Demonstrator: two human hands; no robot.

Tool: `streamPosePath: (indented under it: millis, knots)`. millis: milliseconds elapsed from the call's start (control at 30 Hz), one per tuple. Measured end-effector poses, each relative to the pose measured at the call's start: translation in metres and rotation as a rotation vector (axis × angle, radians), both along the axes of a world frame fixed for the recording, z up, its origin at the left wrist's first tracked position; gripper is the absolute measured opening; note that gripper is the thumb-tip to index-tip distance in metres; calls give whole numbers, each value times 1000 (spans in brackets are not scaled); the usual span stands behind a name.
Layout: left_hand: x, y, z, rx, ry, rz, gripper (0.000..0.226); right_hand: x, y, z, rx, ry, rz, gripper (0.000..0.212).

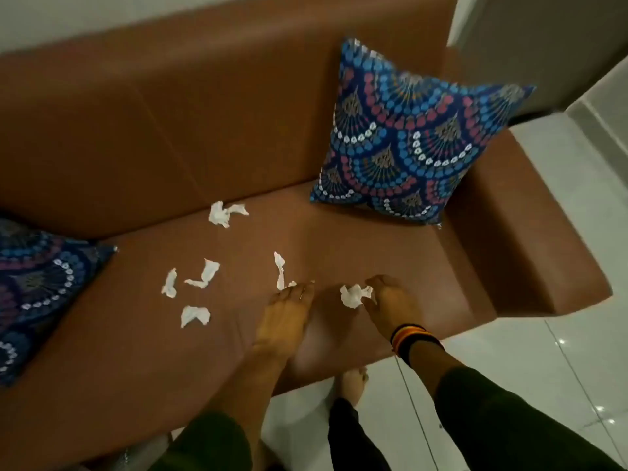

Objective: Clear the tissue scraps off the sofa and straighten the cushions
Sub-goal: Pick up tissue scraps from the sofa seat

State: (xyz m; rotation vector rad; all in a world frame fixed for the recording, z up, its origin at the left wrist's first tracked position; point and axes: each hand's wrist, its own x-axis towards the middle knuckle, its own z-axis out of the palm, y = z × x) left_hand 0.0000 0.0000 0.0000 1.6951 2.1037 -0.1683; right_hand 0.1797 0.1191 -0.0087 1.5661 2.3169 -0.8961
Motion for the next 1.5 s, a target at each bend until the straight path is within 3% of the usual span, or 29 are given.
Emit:
streamPosePath:
  millis: [167, 300, 433, 567, 667, 733, 833, 933, 1033, 1167, 1267, 1433, 1500]
  knots:
    - [7, 6, -63, -51, -10, 280, 58, -9, 5, -68, -41, -36, 35, 39]
    - [5, 10, -92, -67, 1, 342, 54, -9, 5, -88, -39, -49, 34, 31]
    - [-6, 23, -87, -13, -3, 412, 31, 11, 3, -81, 26, 56, -180, 17]
    - [-11, 24, -77, -5, 21, 390, 29, 22, 11, -70, 14, 184, -311, 13]
    - [-10, 14, -65, 81, 18, 352, 29, 0, 11, -54, -6, 243, -163, 8]
    - [-18, 8, -61, 141, -7, 391, 32, -29, 12, -47, -28, 300, -65, 16]
    - [-47, 2, -55, 156, -146, 644, 25, -77, 19, -49, -119, 386, -54, 27]
    - [-85, -13, -57, 172, -174, 842, 12, -116, 31, -58, -153, 277, 26, 22]
    - [-118, -34, -59, 205, -160, 879, 34, -155, 30, -62, -189, 159, 222, 18]
    - [-166, -38, -76, 156, -85, 902, 50, -194, 15, -76, -194, -23, 452, 60]
    - [-189, -32, -95, 81, -96, 917, 20, -204, 8, -87, -172, -113, 534, 79]
    - [-187, -27, -102, 80, -11, 867, 27, -200, -9, -87, -32, -142, 456, 29]
    - [-191, -34, -96, 85, -6, 771, 28, -203, -21, -83, -19, -123, 367, 19]
